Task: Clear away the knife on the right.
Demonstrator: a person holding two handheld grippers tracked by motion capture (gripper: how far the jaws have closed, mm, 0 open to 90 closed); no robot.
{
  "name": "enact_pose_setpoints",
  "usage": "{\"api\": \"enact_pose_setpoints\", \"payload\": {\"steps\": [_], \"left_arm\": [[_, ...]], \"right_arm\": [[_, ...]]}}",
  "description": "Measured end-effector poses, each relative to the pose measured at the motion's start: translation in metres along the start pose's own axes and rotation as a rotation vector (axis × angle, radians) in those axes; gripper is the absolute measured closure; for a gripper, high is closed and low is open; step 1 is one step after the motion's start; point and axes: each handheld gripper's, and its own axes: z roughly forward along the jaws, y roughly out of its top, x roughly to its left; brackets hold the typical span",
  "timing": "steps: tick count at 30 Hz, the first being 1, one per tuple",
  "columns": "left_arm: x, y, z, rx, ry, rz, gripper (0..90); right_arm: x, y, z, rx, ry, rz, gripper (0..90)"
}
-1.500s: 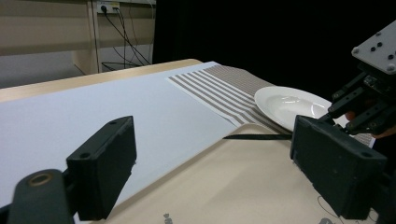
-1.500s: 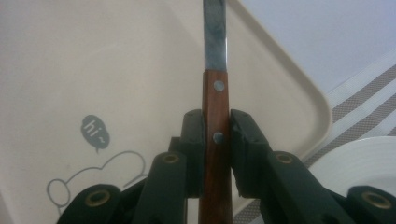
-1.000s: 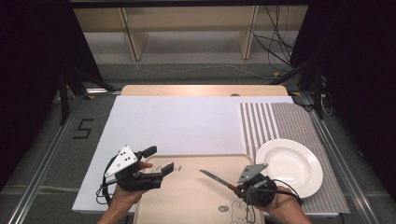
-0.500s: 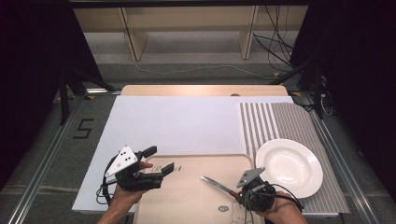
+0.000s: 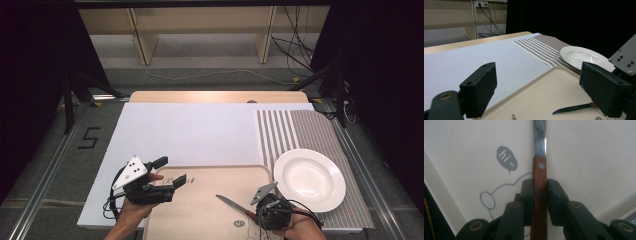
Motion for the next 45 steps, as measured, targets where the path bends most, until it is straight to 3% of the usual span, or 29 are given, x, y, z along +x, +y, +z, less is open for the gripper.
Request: {"api": "enact_pose_setpoints", "payload": {"steps": [9, 11, 13, 16, 20, 23, 24, 27, 32, 40, 45], "left_arm": [[0.000, 0.000, 0.000, 0.000, 0.001, 0.001, 14.4], [0.000, 0.000, 0.000, 0.000, 0.001, 0.001, 14.4], [0.000, 0.000, 0.000, 0.000, 0.001, 0.001, 14.4], [0.000, 0.000, 0.000, 0.001, 0.001, 0.001, 14.4], [0.000, 0.000, 0.001, 0.002, 0.003, 0.001, 14.4], [0.000, 0.000, 0.001, 0.003, 0.003, 0.001, 14.4], [0.000, 0.000, 0.001, 0.002, 0.004, 0.000, 14.4], [0.000, 0.000, 0.001, 0.003, 0.004, 0.001, 14.4], [0.000, 0.000, 0.001, 0.002, 0.004, 0.001, 14.4], [0.000, 0.000, 0.001, 0.002, 0.004, -0.001, 14.4], [0.001, 0.000, 0.001, 0.003, 0.003, 0.000, 14.4]], "right_arm": [[0.002, 0.000, 0.004, 0.032, 0.005, -0.010, 75.4], [0.000, 0.000, 0.003, 0.024, 0.015, -0.010, 69.0], [-0.001, 0.001, 0.001, 0.003, 0.022, -0.006, 54.4], [-0.002, 0.003, -0.004, -0.053, 0.013, -0.012, 44.2], [0.002, 0.009, -0.007, -0.132, -0.001, -0.043, 43.0], [0.005, 0.011, -0.007, -0.159, -0.004, -0.070, 46.8], [0.010, 0.014, -0.005, -0.187, 0.000, -0.106, 55.9], [0.015, 0.018, -0.003, -0.205, -0.003, -0.126, 66.8], [0.017, 0.021, 0.003, -0.190, -0.001, -0.180, 80.2], [0.018, 0.023, 0.012, -0.167, -0.007, -0.210, 89.3], [0.017, 0.023, 0.018, -0.147, 0.006, -0.218, 90.0]]}}
